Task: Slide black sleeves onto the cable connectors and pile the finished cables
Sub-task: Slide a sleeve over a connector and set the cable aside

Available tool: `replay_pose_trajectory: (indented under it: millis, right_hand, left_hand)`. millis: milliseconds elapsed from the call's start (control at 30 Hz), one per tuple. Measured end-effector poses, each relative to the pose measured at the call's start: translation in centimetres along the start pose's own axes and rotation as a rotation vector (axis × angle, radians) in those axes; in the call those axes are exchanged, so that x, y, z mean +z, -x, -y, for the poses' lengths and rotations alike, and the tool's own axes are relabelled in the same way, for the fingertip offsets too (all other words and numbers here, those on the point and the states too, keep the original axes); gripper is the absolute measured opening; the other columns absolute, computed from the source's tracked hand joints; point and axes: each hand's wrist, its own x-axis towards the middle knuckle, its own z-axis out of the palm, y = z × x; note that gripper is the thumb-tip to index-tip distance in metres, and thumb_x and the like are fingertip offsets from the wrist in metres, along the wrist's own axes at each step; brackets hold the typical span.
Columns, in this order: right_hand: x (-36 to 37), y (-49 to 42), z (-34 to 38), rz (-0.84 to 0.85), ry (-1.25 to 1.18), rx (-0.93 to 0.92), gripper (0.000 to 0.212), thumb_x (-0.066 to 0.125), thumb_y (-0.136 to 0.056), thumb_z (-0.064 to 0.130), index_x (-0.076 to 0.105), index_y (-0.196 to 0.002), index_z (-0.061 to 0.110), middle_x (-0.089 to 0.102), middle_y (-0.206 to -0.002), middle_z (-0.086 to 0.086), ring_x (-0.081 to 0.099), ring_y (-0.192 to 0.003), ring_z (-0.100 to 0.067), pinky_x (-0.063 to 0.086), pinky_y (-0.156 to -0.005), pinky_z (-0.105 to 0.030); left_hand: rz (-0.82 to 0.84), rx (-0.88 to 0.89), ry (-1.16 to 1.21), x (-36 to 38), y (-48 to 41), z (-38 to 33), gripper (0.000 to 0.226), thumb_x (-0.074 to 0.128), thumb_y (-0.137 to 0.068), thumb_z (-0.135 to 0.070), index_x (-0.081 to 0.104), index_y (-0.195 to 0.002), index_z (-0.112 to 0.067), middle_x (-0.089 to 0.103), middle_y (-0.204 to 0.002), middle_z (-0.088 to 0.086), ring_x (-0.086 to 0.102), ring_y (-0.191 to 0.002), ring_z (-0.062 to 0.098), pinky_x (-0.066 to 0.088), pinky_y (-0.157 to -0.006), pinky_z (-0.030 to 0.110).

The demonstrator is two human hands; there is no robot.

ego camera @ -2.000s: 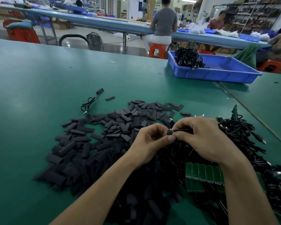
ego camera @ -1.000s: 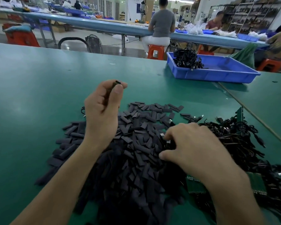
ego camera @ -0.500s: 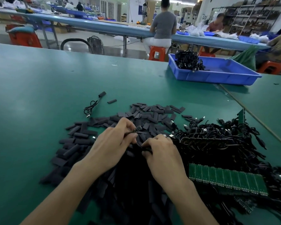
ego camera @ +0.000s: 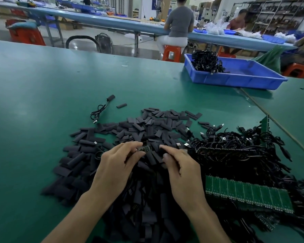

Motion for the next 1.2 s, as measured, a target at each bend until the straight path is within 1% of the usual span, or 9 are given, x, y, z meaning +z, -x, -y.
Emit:
replay_pose_trajectory:
  millis: [33, 100, 167, 333, 467, 567, 833, 1033, 1200]
  right_hand:
    - [0.0, 0.0, -0.1, 0.004, -0.064, 0.044, 0.031, 0.057, -0.101, 0.023, 0.062, -0.127, 0.038, 0.066, -0.094, 0.020, 0.061, -0.098, 0.002, 0.045, -0.085, -0.009]
    - [0.1, 0.0, -0.2, 0.022, -0.162, 0.121, 0.029, 0.058, -0.100, 0.027, 0.056, -0.118, 0.049, 0.065, -0.088, 0.018, 0.063, -0.090, -0.002, 0.047, -0.078, -0.012]
    - [0.4, 0.0, -0.5, 0.020, -0.178, 0.144, 0.021, 0.057, -0.100, 0.029, 0.058, -0.108, 0.048, 0.064, -0.089, 0.022, 0.063, -0.086, -0.001, 0.046, -0.074, -0.012]
    - [0.5, 0.1, -1.1, 0.038, -0.198, 0.165, 0.018, 0.064, -0.097, 0.029, 0.069, -0.111, 0.040, 0.068, -0.099, 0.029, 0.065, -0.097, 0.004, 0.053, -0.082, -0.016]
    - [0.5, 0.1, -1.2, 0.021, -0.226, 0.157, 0.023, 0.077, -0.087, 0.023, 0.072, -0.105, 0.036, 0.071, -0.098, 0.028, 0.064, -0.100, 0.010, 0.048, -0.080, -0.007]
    - [0.5, 0.1, -1.2, 0.011, -0.224, 0.141, 0.021, 0.076, -0.087, 0.025, 0.070, -0.102, 0.039, 0.069, -0.098, 0.033, 0.062, -0.100, 0.012, 0.045, -0.081, -0.003]
    - [0.6, 0.0, -1.3, 0.014, -0.224, 0.102, 0.020, 0.076, -0.087, 0.026, 0.070, -0.099, 0.041, 0.065, -0.098, 0.041, 0.062, -0.099, 0.014, 0.045, -0.081, -0.003]
    - [0.6, 0.0, -1.4, 0.007, -0.221, 0.080, 0.019, 0.076, -0.087, 0.024, 0.070, -0.095, 0.041, 0.067, -0.095, 0.038, 0.063, -0.095, 0.014, 0.044, -0.079, -0.002]
    - [0.2, -0.2, -1.5, 0.085, -0.236, 0.093, 0.021, 0.077, -0.086, 0.025, 0.072, -0.099, 0.041, 0.070, -0.099, 0.032, 0.065, -0.099, 0.009, 0.047, -0.083, -0.007]
  left_hand:
    - [-0.004, 0.027, -0.055, -0.1, 0.1, 0.0, 0.025, 0.066, -0.095, -0.038, 0.073, -0.107, -0.018, 0.071, -0.091, -0.011, 0.063, -0.081, 0.002, 0.049, -0.076, 0.016]
    - [0.015, 0.076, -0.193, -0.1, 0.1, -0.1, 0.029, 0.056, -0.095, -0.043, 0.074, -0.104, -0.022, 0.072, -0.095, -0.014, 0.064, -0.083, 0.002, 0.045, -0.077, 0.028]
    - [0.044, 0.077, -0.234, -0.2, 0.2, -0.3, 0.032, 0.051, -0.095, -0.045, 0.075, -0.104, -0.025, 0.072, -0.096, -0.015, 0.066, -0.086, 0.005, 0.041, -0.077, 0.031]
    - [0.086, 0.014, -0.172, -0.4, 0.4, -0.4, 0.035, 0.048, -0.095, -0.048, 0.075, -0.104, -0.027, 0.072, -0.095, -0.016, 0.063, -0.087, 0.003, 0.039, -0.078, 0.030]
    - [0.102, 0.011, -0.162, -0.3, 0.4, -0.4, 0.038, 0.046, -0.095, -0.049, 0.076, -0.103, -0.027, 0.070, -0.091, -0.018, 0.058, -0.084, -0.003, 0.040, -0.076, 0.027]
    - [0.097, 0.019, -0.142, -0.3, 0.5, -0.3, 0.039, 0.046, -0.095, -0.050, 0.076, -0.103, -0.026, 0.068, -0.090, -0.020, 0.057, -0.087, -0.003, 0.038, -0.077, 0.026]
    - [0.129, 0.030, -0.109, -0.2, 0.4, -0.3, 0.038, 0.046, -0.096, -0.050, 0.076, -0.102, -0.026, 0.069, -0.090, -0.019, 0.059, -0.087, -0.002, 0.038, -0.082, 0.028]
    - [0.154, 0.032, -0.066, -0.3, 0.3, -0.3, 0.038, 0.047, -0.095, -0.049, 0.076, -0.103, -0.025, 0.070, -0.093, -0.019, 0.059, -0.089, -0.003, 0.038, -0.083, 0.027]
    - [0.136, 0.017, 0.005, -0.3, 0.2, -0.1, 0.023, 0.059, -0.093, -0.039, 0.076, -0.101, -0.026, 0.063, -0.092, -0.031, 0.057, -0.090, -0.009, 0.038, -0.081, 0.022]
